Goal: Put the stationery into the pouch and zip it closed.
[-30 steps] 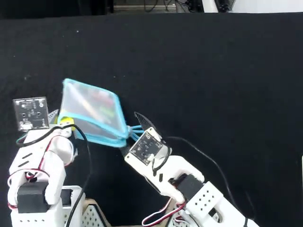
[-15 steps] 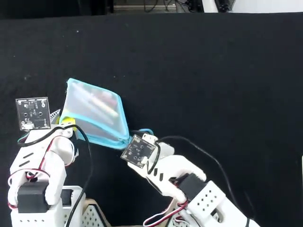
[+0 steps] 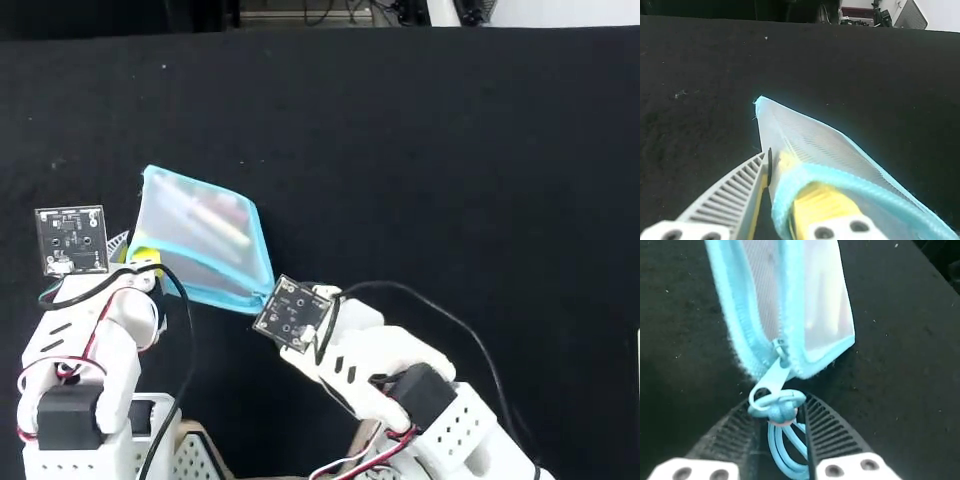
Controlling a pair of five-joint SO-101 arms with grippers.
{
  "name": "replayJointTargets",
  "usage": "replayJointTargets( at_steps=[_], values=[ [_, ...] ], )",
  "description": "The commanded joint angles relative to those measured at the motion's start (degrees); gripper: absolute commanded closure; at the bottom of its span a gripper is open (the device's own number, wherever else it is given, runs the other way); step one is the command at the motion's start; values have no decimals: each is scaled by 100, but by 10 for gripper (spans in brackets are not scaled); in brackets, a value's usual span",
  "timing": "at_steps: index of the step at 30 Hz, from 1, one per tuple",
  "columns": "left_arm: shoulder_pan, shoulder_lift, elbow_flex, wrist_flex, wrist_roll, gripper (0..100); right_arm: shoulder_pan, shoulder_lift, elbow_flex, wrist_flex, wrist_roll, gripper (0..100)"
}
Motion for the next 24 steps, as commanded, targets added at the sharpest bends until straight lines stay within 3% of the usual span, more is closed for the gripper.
replayJointTargets(
  at_steps=[1,9,13,18,24],
  values=[
    [75,-105,-22,-35,26,970,-79,-163,-435,70,35,988],
    [84,-97,-13,-132,26,970,-88,-1780,-127,571,-26,987],
    [84,-132,66,-158,26,970,-132,-2281,699,-167,-396,987],
    [92,-105,92,-158,26,970,-853,-2343,1560,-1257,-554,987],
    [57,-132,101,-158,26,970,-862,-2378,1095,-747,-527,986]
  ],
)
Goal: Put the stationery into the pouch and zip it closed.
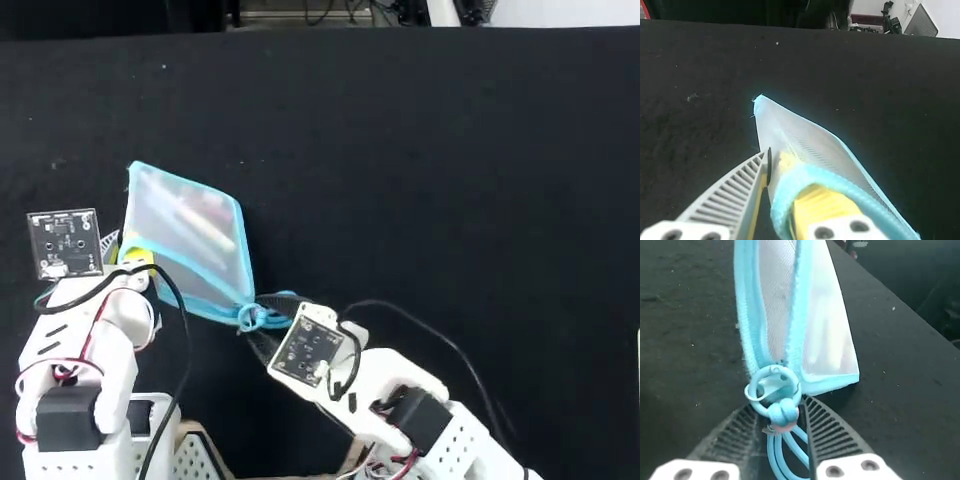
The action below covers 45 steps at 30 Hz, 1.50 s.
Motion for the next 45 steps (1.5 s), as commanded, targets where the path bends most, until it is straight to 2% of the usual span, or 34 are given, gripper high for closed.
replayJointTargets(
  at_steps=[1,8,12,17,23,26,28,32,36,45],
  values=[
    [75,-35,-40,-97,44,970,-149,-198,-593,264,-53,984],
    [75,-35,-40,-97,44,970,-149,-198,-637,440,-88,835],
    [75,-35,-40,-97,44,970,-149,-198,-637,440,-62,877],
    [75,-35,-40,-97,44,970,-149,-198,-637,440,-53,991],
    [75,-35,-40,-97,44,970,-141,-198,-585,440,-53,939],
    [66,-35,-40,-97,44,970,-97,-198,-620,440,-53,956],
    [66,-35,-40,-97,44,970,132,-207,-708,440,-53,987],
    [66,-35,-40,-97,44,970,580,-207,-1174,809,-53,988],
    [66,-35,-48,-97,44,970,607,-207,-1481,1222,-44,988],
    [66,-35,-40,-97,44,970,633,-207,-1508,1240,-44,986]
  ],
)
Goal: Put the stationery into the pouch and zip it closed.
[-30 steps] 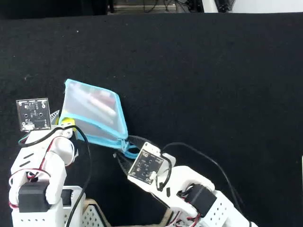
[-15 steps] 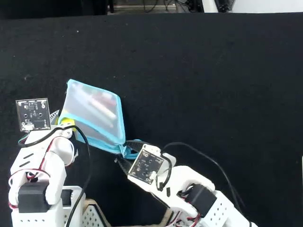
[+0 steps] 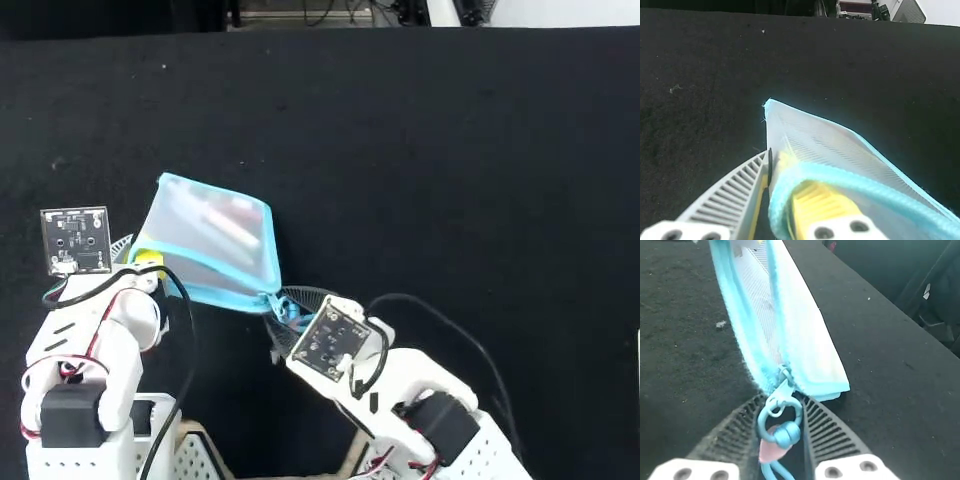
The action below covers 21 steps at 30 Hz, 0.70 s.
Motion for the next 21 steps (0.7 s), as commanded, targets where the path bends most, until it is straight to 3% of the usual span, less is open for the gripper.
replayJointTargets(
  at_steps=[1,7,14,21],
  values=[
    [13,-53,-110,-123,18,970,105,-207,-444,44,0,985],
    [13,-62,-119,-123,18,970,70,-163,-321,18,-35,871],
    [13,-62,-110,-114,18,970,97,-198,-66,-202,-9,876],
    [13,-62,-110,-114,18,970,105,-154,-532,527,-18,874]
  ],
)
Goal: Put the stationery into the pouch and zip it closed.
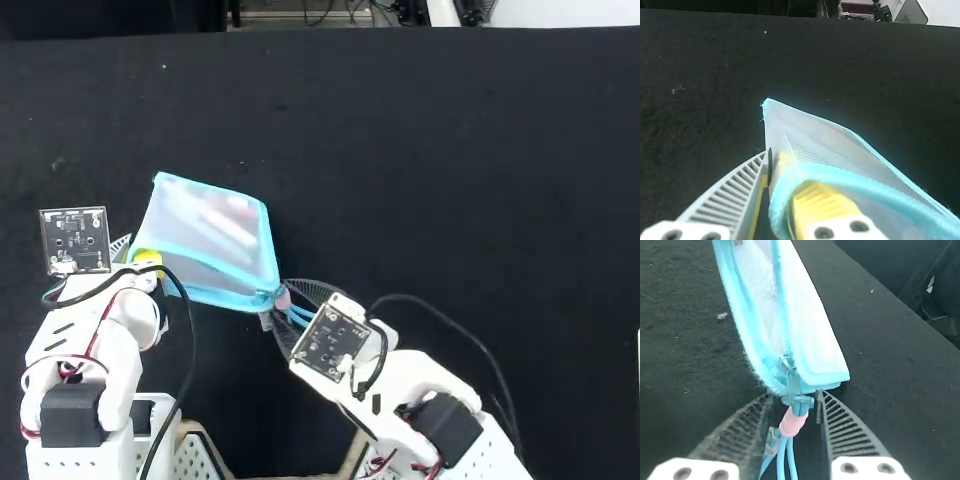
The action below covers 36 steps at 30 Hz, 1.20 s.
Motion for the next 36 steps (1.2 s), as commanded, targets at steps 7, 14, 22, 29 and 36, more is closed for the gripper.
replayJointTargets(
  at_steps=[7,14,22,29,36],
  values=[
    [22,-62,-110,-114,18,970,88,-145,-391,369,-44,730],
    [22,-62,-110,-114,18,970,62,-136,163,-53,-422,712],
    [22,-62,-119,-114,18,970,62,-136,365,-290,-659,685],
    [22,-62,-127,-114,18,970,62,910,22,-545,-1108,685],
    [22,-62,-127,-114,18,970,62,2422,-251,-1336,-1178,685]
  ],
)
